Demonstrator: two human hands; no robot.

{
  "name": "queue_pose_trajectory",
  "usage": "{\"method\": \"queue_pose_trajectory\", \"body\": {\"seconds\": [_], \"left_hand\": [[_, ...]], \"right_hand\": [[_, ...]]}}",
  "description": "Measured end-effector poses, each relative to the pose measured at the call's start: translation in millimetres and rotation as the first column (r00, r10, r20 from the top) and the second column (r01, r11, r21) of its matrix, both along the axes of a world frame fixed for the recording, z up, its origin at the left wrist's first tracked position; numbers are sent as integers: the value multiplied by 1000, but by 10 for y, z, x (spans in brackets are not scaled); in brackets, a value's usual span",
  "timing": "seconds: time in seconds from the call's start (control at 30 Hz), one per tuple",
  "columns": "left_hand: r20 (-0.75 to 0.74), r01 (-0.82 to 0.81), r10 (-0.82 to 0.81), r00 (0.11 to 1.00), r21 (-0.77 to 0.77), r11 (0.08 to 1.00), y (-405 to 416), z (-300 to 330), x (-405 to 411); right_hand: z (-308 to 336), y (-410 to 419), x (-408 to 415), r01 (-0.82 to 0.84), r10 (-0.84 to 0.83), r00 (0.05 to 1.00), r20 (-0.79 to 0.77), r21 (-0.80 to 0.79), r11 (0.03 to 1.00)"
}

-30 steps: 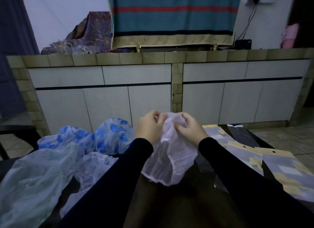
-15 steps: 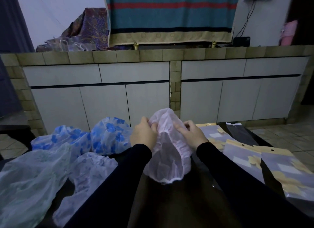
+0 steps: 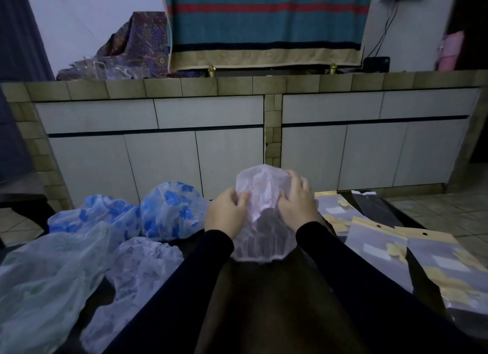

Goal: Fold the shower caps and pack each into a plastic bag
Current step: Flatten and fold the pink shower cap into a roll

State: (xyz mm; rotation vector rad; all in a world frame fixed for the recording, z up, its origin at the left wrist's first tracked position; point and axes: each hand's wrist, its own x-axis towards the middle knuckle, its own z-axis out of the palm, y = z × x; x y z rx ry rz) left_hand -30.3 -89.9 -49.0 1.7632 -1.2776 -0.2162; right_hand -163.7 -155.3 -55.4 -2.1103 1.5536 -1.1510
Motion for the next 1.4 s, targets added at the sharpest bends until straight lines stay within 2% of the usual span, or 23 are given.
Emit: {"method": "queue_pose_trajectory", "body": {"seconds": [0.1, 0.2, 0.33, 0.47, 0.53, 0.6, 0.73, 0.83, 0.93, 0.97, 1.07, 1.1, 1.13, 1.2, 1.23, 1.3, 1.4], "left_hand": [[20, 68, -67, 998, -94, 993, 1, 26, -34], [112, 55, -43, 993, -103, 993, -16, 18, 20], [227, 57, -32, 973, -104, 993, 5, 2, -36], [-1, 205, -207, 978, -146, 968, 41, 14, -48], [-59, 265, -276, 960, -149, 953, 63, 11, 1], [-31, 268, -274, 961, -123, 955, 55, -17, 54], [123, 129, -117, 986, -101, 986, -6, -45, 88], [112, 3, 15, 994, -158, 987, -26, -3, 104], [63, -98, 111, 992, -183, 978, -7, 44, 113], [75, -87, 102, 992, -181, 980, 3, 39, 109], [169, 37, -11, 985, -148, 988, 20, 5, 92], [180, 71, -43, 983, -151, 986, 19, 0, 92], [170, 99, -69, 983, -172, 980, 20, 5, 92], [145, 119, -87, 986, -226, 967, 28, 41, 97], [152, 109, -74, 985, -231, 967, 38, 72, 102], [212, 44, -3, 977, -186, 982, 54, 126, 120], [238, -63, 91, 967, -122, 991, 94, 155, 134]], "right_hand": [[27, -13, -27, -1, 15, 998, 56, -245, 970], [-1, -3, -84, -64, 100, 992, 83, -363, 929], [-63, 22, -36, -176, 192, 980, 42, -247, 953], [-64, -17, -74, -123, 150, 967, 205, -136, 983], [-53, -43, -125, -105, 123, 944, 305, -76, 992], [-46, -67, -156, -105, 111, 933, 344, -36, 994], [-81, -89, -218, -82, 99, 922, 375, -62, 995], [-106, -135, -280, -35, 31, 945, 326, 7, 999], [-104, -183, -273, 10, -37, 989, 145, 179, 984], [-94, -185, -249, -1, -19, 994, 112, 173, 985], [18, -95, -174, -138, 149, 984, 100, -111, 984], [73, -53, -153, -198, 209, 977, 39, -197, 960], [108, -31, -130, -252, 243, 968, -68, -229, 940], [119, -19, -97, -308, 265, 936, -230, -176, 935], [100, -26, -87, -314, 280, 933, -225, -130, 940], [59, -45, -81, -310, 302, 949, -95, -89, 946], [27, -32, -90, -229, 233, 971, 54, -57, 972]]}}
